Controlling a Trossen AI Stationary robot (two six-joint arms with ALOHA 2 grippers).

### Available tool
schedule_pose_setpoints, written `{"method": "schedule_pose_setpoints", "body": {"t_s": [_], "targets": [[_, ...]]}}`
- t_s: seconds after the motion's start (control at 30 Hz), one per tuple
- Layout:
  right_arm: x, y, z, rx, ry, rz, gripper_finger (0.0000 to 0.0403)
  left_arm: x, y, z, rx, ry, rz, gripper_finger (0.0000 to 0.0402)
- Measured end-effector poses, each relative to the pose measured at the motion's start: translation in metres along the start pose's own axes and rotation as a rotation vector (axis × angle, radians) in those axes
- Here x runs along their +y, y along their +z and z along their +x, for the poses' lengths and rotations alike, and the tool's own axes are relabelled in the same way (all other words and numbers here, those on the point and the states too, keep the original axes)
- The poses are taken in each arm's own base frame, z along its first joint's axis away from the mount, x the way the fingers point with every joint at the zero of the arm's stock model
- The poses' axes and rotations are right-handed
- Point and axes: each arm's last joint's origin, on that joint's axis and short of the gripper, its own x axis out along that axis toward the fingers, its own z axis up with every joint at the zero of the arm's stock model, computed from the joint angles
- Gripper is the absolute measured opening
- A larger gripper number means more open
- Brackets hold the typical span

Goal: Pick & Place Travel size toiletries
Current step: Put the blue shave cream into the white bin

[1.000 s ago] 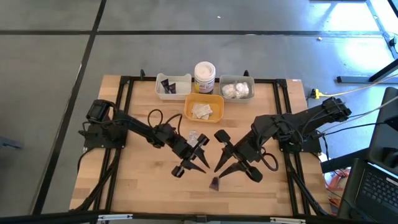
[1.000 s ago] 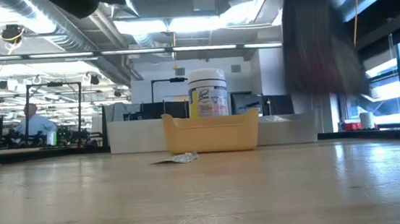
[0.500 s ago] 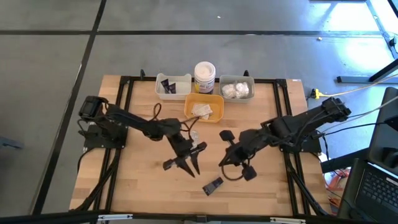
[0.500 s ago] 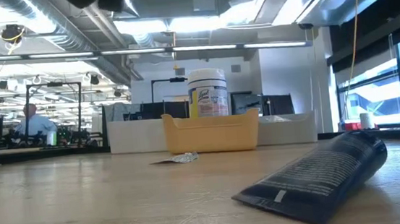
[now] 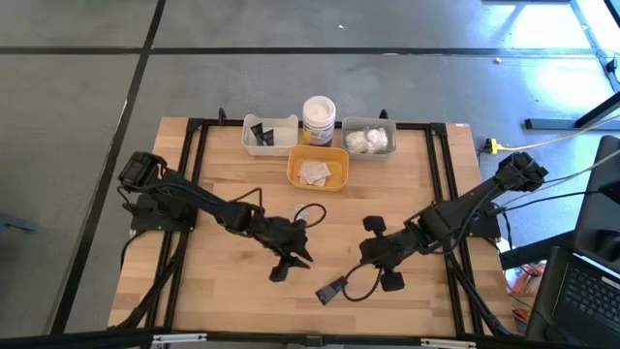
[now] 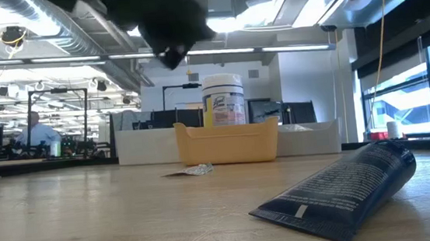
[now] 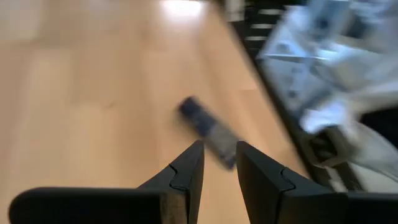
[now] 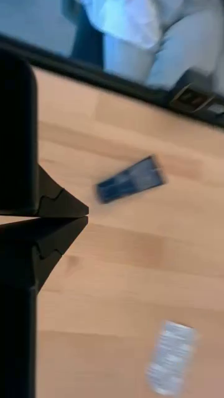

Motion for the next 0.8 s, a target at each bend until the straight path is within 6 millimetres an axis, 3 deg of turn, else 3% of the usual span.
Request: {"method": "schedule_pose_setpoints", "body": {"t_s": [0.13,0.37,0.6,0.8], "targets": [[-0.001,-0.021,0.016,0.074,-0.018,0.0,0.0002,-0.01,-0.008,0.001,0.022,0.133,-0.058,0.009],[-0.007,-0.048,0.036,0.161,-0.033,0.019,0.0039,-0.027,-0.013,0.003,0.027,0.119,-0.046,0.0099],[-0.012,-0.046,0.036,0.117,-0.148,-0.009,0.0078,-0.032,-0.023,0.019,-0.011,0.202,-0.124,0.0174],[-0.015,-0.046,0.037,0.115,-0.16,-0.004,0.0099,-0.032,-0.029,0.039,-0.055,0.14,-0.152,0.0225]]}}
